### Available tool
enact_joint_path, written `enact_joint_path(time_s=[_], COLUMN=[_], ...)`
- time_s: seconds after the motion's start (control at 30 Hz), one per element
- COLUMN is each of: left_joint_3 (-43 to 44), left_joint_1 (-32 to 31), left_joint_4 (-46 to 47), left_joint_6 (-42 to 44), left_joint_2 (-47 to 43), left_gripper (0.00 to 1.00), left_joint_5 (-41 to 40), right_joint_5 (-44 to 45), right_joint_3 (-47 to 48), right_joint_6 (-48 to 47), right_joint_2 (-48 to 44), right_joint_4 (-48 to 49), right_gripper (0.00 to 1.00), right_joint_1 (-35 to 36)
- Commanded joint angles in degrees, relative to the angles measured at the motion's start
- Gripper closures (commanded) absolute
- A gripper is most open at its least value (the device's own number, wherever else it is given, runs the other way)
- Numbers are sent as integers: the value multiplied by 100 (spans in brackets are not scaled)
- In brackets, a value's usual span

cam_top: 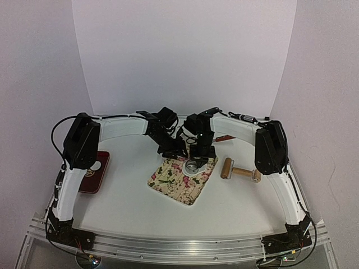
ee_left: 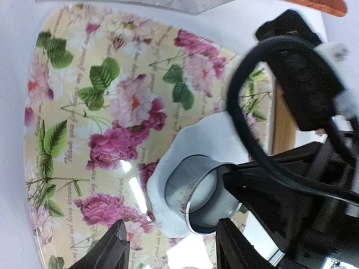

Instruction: Roll out the dumpling wrappers from the dough

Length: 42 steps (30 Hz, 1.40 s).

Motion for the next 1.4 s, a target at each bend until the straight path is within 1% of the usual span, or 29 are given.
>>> enact_joint_path(time_s=[0.0, 0.13, 0.37, 0.6, 0.97, 1.37], left_joint_3=[-382, -474, -379, -484, -539, -768], left_joint_1=[-1, 16, 46, 46, 46, 10], left_joint_4=[586, 341, 139, 116, 78, 665], left_joint_6=[-213, -472, -924, -1093, -1122, -1264], left_joint_2=[-747, -704, -372, -40, 296, 511], left_gripper=[47, 59, 69, 71, 71, 71], left_joint_5=[16, -107, 39, 325, 588, 1382], right_joint_5=[181, 180, 166, 160, 96, 51], right_joint_3=[36, 38, 38, -8, 98, 195], right_joint_6=[-16, -21, -23, -13, 11, 23], right_joint_2=[236, 235, 266, 281, 390, 499], right_joint_4=[-120, -127, -136, -135, -132, -135], right_gripper=[100, 100, 100, 100, 100, 100], right_joint_1=[54, 58, 55, 57, 55, 57])
